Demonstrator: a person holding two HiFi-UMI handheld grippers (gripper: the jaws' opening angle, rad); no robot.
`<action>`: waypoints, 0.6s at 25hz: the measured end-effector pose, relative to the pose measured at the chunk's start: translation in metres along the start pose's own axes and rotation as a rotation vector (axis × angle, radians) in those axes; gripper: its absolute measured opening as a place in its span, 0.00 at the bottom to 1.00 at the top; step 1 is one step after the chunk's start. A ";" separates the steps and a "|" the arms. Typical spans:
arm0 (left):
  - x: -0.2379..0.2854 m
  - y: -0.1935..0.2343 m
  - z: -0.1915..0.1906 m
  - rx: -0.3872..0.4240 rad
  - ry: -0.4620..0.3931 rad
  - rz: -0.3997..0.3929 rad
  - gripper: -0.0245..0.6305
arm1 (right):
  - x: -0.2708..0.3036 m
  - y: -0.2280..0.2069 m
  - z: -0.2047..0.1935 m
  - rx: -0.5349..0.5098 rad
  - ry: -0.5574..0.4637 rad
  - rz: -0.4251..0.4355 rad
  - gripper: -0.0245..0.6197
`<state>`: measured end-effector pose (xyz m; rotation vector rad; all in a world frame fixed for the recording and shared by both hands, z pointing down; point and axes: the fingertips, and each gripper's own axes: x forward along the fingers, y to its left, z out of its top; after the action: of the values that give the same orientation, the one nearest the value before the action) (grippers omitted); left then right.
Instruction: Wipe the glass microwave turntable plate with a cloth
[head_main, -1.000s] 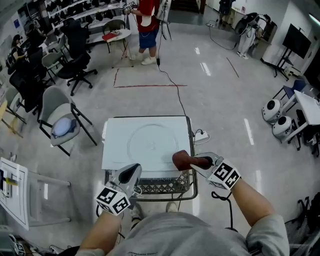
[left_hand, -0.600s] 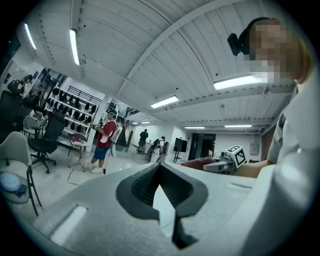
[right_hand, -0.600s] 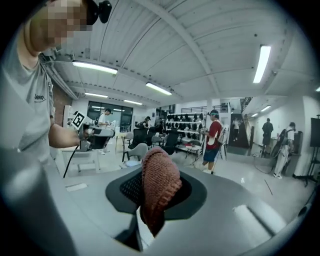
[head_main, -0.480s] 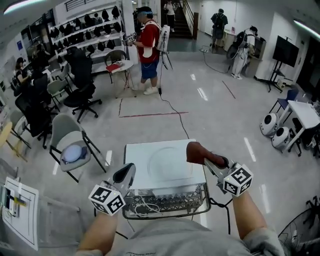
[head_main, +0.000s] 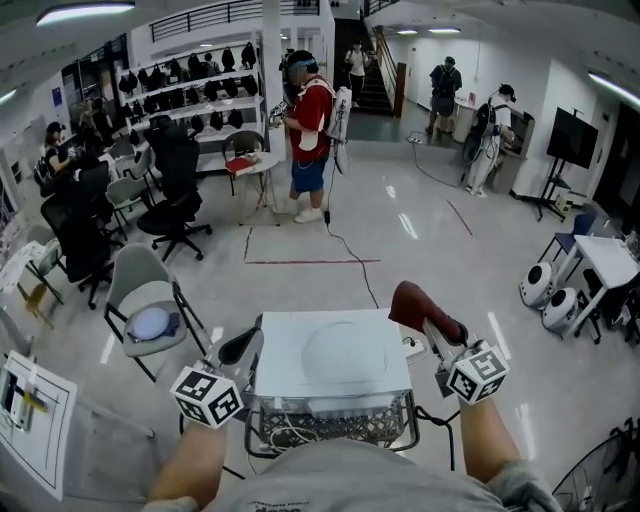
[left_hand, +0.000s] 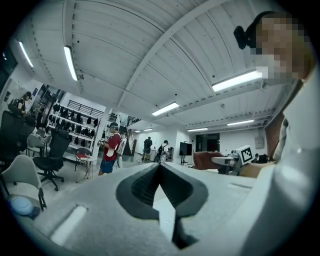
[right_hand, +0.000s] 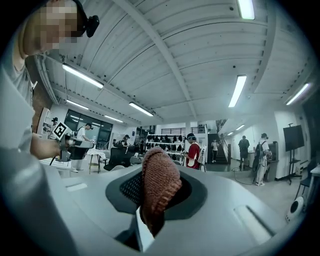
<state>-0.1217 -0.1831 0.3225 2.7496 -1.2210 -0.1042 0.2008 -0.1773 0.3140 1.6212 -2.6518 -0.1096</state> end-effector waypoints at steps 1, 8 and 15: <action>0.001 0.001 0.001 0.001 -0.001 0.004 0.04 | 0.000 -0.004 -0.001 0.001 0.001 -0.007 0.17; 0.010 -0.002 -0.002 0.015 0.020 0.005 0.04 | 0.007 -0.016 -0.014 0.011 0.018 -0.003 0.17; 0.020 -0.011 -0.009 0.007 0.037 -0.004 0.04 | 0.013 -0.014 -0.021 0.017 0.034 0.034 0.17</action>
<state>-0.0996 -0.1896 0.3296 2.7470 -1.2088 -0.0493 0.2083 -0.1961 0.3338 1.5675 -2.6606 -0.0580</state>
